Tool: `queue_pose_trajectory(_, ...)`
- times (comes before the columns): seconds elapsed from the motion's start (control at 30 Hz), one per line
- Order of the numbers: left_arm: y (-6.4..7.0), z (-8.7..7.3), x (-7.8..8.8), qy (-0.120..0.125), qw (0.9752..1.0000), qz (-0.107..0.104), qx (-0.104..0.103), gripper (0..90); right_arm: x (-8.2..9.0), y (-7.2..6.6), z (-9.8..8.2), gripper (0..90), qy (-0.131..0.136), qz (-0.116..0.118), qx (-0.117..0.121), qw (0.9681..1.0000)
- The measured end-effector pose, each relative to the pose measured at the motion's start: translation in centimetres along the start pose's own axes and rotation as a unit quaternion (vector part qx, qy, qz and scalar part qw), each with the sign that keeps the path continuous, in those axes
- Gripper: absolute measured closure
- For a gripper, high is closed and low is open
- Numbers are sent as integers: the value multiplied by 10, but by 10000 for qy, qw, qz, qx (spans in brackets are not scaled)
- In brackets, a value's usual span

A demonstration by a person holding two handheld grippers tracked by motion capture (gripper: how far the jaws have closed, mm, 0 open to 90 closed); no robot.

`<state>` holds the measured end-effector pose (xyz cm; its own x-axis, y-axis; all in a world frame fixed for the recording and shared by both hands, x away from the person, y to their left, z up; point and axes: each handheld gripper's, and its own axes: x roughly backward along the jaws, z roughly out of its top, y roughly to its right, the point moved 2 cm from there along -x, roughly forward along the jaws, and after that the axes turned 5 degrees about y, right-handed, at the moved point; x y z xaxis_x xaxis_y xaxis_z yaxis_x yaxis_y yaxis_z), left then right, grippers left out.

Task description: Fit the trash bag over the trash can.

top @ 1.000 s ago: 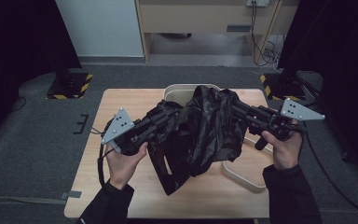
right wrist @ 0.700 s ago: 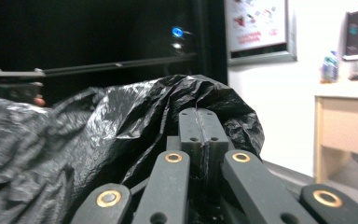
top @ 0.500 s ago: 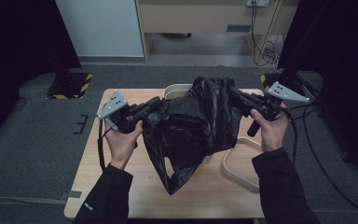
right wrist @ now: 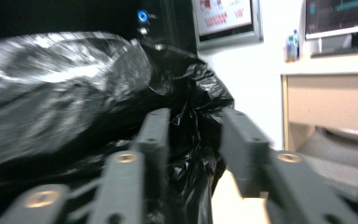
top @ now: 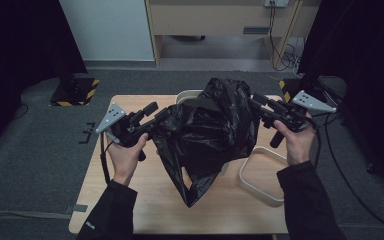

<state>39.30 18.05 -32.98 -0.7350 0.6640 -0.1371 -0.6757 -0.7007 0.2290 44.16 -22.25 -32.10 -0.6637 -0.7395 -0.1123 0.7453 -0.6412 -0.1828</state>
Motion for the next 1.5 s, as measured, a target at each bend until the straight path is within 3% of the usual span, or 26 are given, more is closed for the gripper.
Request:
queue_pose_trajectory(0.1, 12, 9, 12, 158, 9997, -146, -113, 373, 17, -4, 10, 459, 176, 148, 114, 9997)
queue_pose_trajectory(0.23, 33, 17, 14, 231, 9986, -428, -220, 317, 28, -16, 22, 363, 381, 387, 216, 9983)
queue_pose_trajectory(0.37, 55, 18, 7, 151, 9967, -649, -466, 285, 23, -31, 32, 316, 427, 681, 388, 9960)
queue_pose_trajectory(0.47, 59, 9, -2, -86, 9958, -524, -740, 288, 12, -42, 32, 277, 311, 910, 497, 9941)
queue_pose_trajectory(0.57, 55, -1, -10, -298, 9960, -423, -725, 408, 1, -46, 22, 317, 23, 904, 684, 9935)
queue_pose_trajectory(0.67, 48, -6, -13, -302, 9953, -297, -873, 607, -4, -45, 10, 547, -90, 883, 659, 9939)
queue_pose_trajectory(0.73, 45, -4, -14, -317, 9958, -277, -815, 712, -6, -43, 6, 698, -111, 878, 592, 9943)
queue_pose_trajectory(0.83, 42, 1, -14, -338, 9957, -165, -850, 855, -6, -38, 8, 851, 1, 850, 366, 9957)
queue_pose_trajectory(1.0, 35, 18, -23, -226, 9977, -64, -632, 887, -11, -29, 21, 900, 244, 719, 152, 9970)
queue_pose_trajectory(1.13, 20, 23, -39, -423, 9978, 231, -464, 888, -25, -15, 28, 899, 215, 422, 138, 9988)
queue_pose_trajectory(1.33, -5, 7, -60, -795, 9936, 680, -415, 886, -48, 7, 16, 897, -161, -110, 178, 9997)
queue_pose_trajectory(1.5, -14, -8, -70, -959, 9922, 757, -237, 885, -59, 21, -4, 900, -523, -382, 122, 9978)
